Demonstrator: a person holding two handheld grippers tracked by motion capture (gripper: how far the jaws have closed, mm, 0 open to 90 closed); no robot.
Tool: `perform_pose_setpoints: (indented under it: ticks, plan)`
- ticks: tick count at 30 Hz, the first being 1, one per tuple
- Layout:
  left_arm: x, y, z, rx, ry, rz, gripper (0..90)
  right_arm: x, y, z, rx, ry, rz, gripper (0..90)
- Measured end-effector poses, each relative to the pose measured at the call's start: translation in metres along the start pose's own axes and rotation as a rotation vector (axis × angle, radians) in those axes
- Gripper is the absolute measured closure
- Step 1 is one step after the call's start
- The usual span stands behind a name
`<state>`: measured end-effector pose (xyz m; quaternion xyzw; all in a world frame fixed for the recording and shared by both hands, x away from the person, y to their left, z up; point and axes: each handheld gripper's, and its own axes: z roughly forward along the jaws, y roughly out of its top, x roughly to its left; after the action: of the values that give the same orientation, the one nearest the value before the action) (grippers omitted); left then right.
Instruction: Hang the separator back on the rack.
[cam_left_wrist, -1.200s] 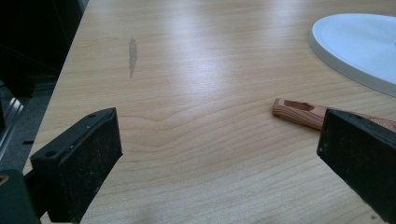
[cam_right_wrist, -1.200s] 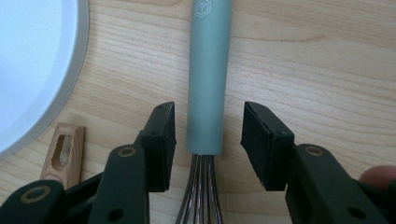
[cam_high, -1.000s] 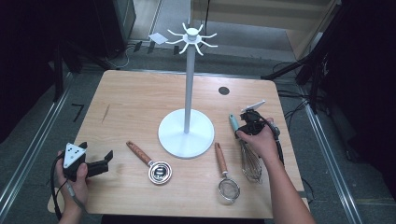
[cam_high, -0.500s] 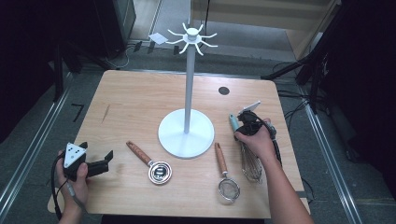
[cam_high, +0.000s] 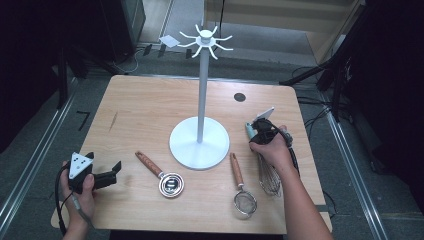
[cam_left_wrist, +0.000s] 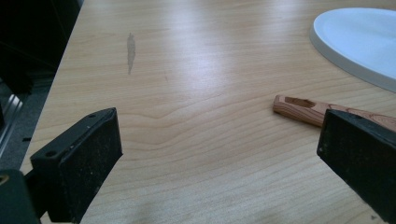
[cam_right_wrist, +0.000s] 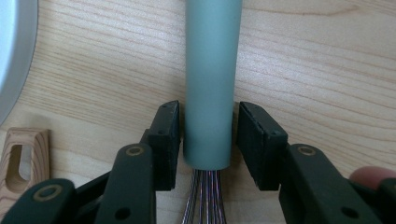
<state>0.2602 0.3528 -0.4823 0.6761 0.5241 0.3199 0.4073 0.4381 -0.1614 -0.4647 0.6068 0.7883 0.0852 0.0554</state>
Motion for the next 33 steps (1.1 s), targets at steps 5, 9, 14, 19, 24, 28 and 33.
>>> perform_pose_setpoints:
  ticks: [5, 9, 14, 19, 24, 28, 33]
  plan:
    - [0.000, 0.000, 0.001, 0.005, 0.002, 0.004, 0.0, -0.002, 0.003, 0.000, 0.027, -0.001, 0.013, 69.6]
    - [0.001, 0.000, 0.000, 0.005, -0.001, -0.005, 0.0, -0.002, 0.006, 0.000, 0.045, -0.005, 0.017, 70.4]
    - [0.001, 0.000, 0.000, 0.002, -0.006, -0.010, 0.0, -0.002, 0.006, 0.000, 0.043, -0.005, 0.019, 71.0]
    - [0.001, 0.000, 0.001, 0.006, -0.003, -0.005, 0.0, -0.002, 0.001, -0.001, 0.010, 0.003, 0.012, 71.2]
    - [0.001, 0.000, 0.000, 0.005, -0.001, -0.007, 0.0, -0.011, -0.009, -0.006, -0.047, 0.043, 0.015, 71.3]
    - [0.000, 0.000, 0.000, 0.003, -0.001, -0.003, 0.0, -0.014, -0.015, -0.015, -0.099, 0.058, 0.025, 71.3]
    - [0.000, 0.000, 0.000, -0.002, 0.001, -0.004, 0.0, -0.017, -0.022, -0.029, -0.184, 0.095, 0.012, 71.3]
